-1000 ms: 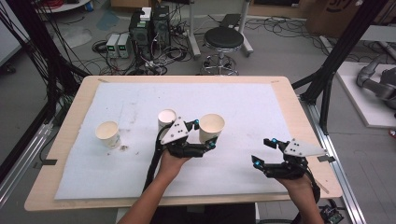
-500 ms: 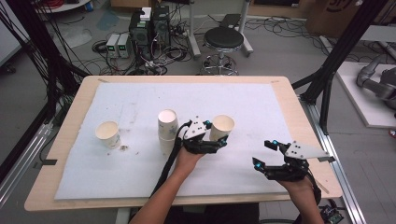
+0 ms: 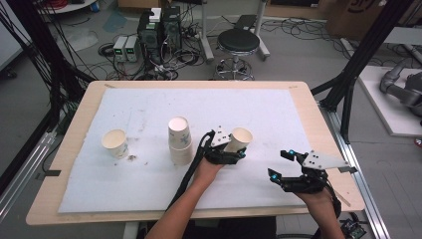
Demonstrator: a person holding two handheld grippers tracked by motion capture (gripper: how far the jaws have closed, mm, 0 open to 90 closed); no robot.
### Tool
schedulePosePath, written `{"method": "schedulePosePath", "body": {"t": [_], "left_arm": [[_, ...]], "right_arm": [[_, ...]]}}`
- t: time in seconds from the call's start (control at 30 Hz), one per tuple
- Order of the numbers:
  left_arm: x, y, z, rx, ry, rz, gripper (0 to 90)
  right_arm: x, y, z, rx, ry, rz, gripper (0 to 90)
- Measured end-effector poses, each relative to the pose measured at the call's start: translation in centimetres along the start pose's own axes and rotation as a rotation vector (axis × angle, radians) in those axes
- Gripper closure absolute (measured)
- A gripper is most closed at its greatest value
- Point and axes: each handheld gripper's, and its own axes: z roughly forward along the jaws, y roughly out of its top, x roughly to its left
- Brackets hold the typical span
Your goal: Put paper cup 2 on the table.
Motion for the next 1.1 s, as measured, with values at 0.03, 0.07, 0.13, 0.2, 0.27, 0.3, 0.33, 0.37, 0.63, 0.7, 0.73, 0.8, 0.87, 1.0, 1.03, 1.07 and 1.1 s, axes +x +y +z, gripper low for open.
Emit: {"method": "schedulePosePath", "body": {"t": [0.03,0.07,0.13,0.2,0.27,0.3,0.33,0.37,0.63,0.7,0.73,0.8,0.87,1.0,1.03,1.07,1.1], "left_arm": [[-0.1,0.0,0.1,0.013,0.010,0.005,31.2],[-0.2,0.1,0.2,0.031,0.023,0.013,31.2],[-0.4,0.1,0.3,0.070,0.043,0.033,31.2],[-0.7,0.2,0.3,0.084,0.056,0.047,31.3],[-0.8,0.3,0.1,0.103,0.062,0.063,31.2],[-0.9,0.3,0.0,0.111,0.065,0.072,31.3],[-1.0,0.4,-0.2,0.126,0.070,0.082,31.3],[-1.1,0.3,-0.4,0.133,0.073,0.086,31.2],[-0.9,-0.6,-1.2,0.171,0.071,0.068,30.3],[-0.9,-0.6,-1.3,0.165,0.056,0.066,29.3],[-0.9,-0.6,-1.4,0.170,0.051,0.057,28.5],[-1.0,-0.7,-1.6,0.170,0.042,0.044,24.6],[-1.0,-0.8,-2.0,0.170,0.038,0.043,23.2],[-1.2,-1.3,-3.4,0.149,0.046,0.042,21.3],[-1.2,-1.4,-3.7,0.146,0.046,0.044,21.3],[-1.2,-1.6,-4.0,0.144,0.045,0.038,21.3],[-1.2,-1.6,-4.3,0.144,0.040,0.033,21.3]], "right_arm": [[0.0,0.0,0.0,0.000,-0.001,0.001,21.6],[0.0,0.0,0.0,0.001,0.000,0.002,21.6],[0.0,0.0,0.0,0.000,-0.001,0.000,21.6],[0.0,0.0,0.0,0.000,0.002,0.000,21.7],[0.1,0.0,-0.1,0.002,0.001,-0.008,21.7],[0.1,0.1,-0.1,0.001,0.002,-0.011,21.8],[0.2,0.1,-0.1,0.000,0.003,-0.011,21.7],[0.2,0.1,-0.1,-0.001,0.002,-0.011,21.8],[0.3,0.2,0.0,-0.003,0.002,-0.006,21.8],[0.3,0.2,0.1,-0.002,0.001,-0.008,21.7],[0.2,0.2,0.1,-0.001,0.002,-0.009,21.7],[0.3,0.2,0.2,0.000,0.004,-0.008,21.7],[0.2,0.1,0.2,0.000,0.005,-0.012,21.7],[0.3,0.1,0.2,0.005,0.011,-0.005,21.7],[0.4,0.1,0.2,0.006,0.012,-0.007,21.7],[0.4,0.1,0.3,0.006,0.013,-0.011,21.7],[0.4,0.1,0.3,0.007,0.016,-0.009,21.7]]}}
